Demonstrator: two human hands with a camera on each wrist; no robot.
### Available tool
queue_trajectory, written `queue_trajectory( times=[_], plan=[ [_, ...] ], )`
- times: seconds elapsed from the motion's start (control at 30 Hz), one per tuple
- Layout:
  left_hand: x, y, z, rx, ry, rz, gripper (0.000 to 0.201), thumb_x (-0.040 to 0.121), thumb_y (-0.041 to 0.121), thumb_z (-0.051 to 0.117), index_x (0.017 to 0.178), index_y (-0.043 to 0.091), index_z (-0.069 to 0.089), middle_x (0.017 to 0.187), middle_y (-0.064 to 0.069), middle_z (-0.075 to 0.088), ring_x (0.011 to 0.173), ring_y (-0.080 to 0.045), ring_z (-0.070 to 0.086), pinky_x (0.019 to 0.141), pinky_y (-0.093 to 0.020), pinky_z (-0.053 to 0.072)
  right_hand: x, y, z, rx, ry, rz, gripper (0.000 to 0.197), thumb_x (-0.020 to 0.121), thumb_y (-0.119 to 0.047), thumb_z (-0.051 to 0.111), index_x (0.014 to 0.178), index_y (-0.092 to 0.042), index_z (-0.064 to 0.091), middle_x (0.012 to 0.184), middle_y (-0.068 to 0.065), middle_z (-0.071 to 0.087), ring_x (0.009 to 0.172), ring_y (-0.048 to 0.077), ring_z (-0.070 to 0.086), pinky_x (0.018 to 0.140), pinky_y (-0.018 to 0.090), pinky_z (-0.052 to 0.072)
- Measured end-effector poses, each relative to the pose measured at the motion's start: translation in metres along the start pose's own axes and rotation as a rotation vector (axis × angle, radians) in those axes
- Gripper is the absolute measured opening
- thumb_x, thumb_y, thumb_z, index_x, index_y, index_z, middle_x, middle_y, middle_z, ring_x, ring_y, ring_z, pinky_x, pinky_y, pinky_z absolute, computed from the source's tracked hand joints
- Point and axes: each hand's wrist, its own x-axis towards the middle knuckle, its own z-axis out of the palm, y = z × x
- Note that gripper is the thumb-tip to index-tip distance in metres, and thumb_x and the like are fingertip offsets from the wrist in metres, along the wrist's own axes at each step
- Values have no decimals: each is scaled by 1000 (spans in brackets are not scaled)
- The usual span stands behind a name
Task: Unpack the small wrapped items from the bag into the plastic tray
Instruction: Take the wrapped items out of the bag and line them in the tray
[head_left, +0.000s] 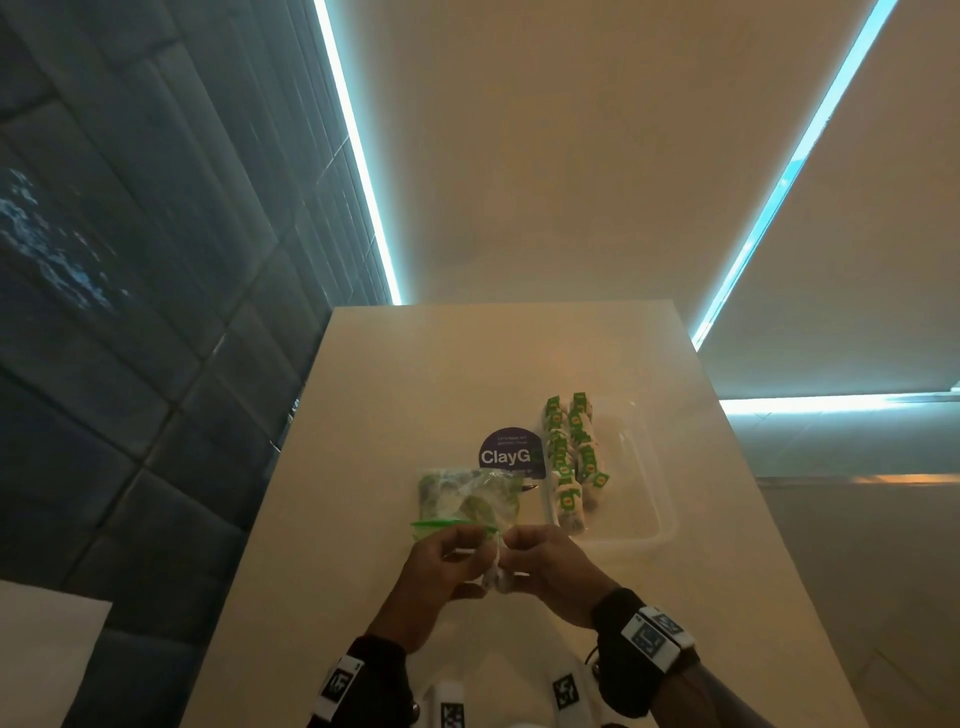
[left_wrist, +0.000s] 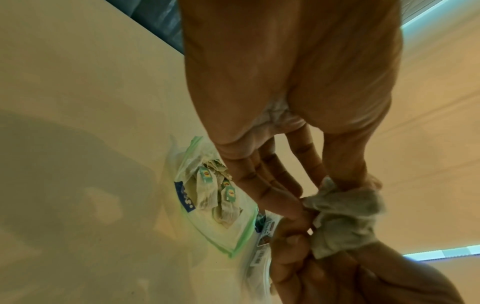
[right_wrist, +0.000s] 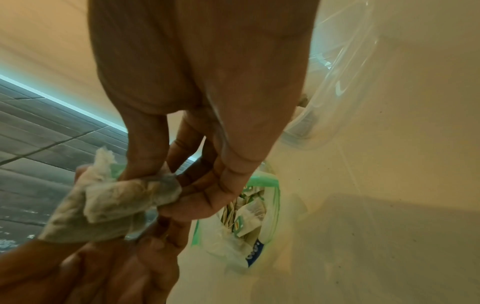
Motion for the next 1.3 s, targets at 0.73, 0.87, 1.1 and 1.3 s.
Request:
queue_trajectory(
  times=[0.73, 0.87, 1.1, 1.3],
  plan=[
    [10, 9, 16, -100, 283, 50, 8, 86, 3, 68, 94, 0, 68, 89, -21, 74, 78, -37, 73, 75, -41, 60, 9, -16, 10, -84, 253, -132, 26, 86, -15, 70, 96, 9, 66, 87, 14, 68, 81, 25, 63, 75, 38, 49],
    [9, 8, 15, -92, 302, 52, 8, 88, 4, 67, 96, 2, 68, 92, -18, 74, 81, -33, 73, 73, -39, 61, 11, -13, 13, -55, 334, -160, 26, 86, -13, 70, 93, 12, 65, 83, 17, 66, 76, 27, 62, 72, 38, 50],
    [8, 15, 18, -72, 238, 34, 17, 87, 18, 72, 96, 5, 70, 88, -12, 75, 80, -29, 74, 72, -39, 60, 14, -8, 12, -93, 410, -187, 22, 83, -12, 73, 95, 7, 67, 94, 26, 70, 79, 30, 65, 80, 50, 55],
    [13, 13, 17, -55, 276, 35, 11, 84, 10, 73, 93, 3, 71, 86, -15, 75, 80, -29, 74, 73, -39, 61, 12, -7, 10, -61, 330, -148, 29, 83, -22, 75, 104, -3, 69, 97, 17, 73, 87, 31, 70, 77, 42, 55]
  ],
)
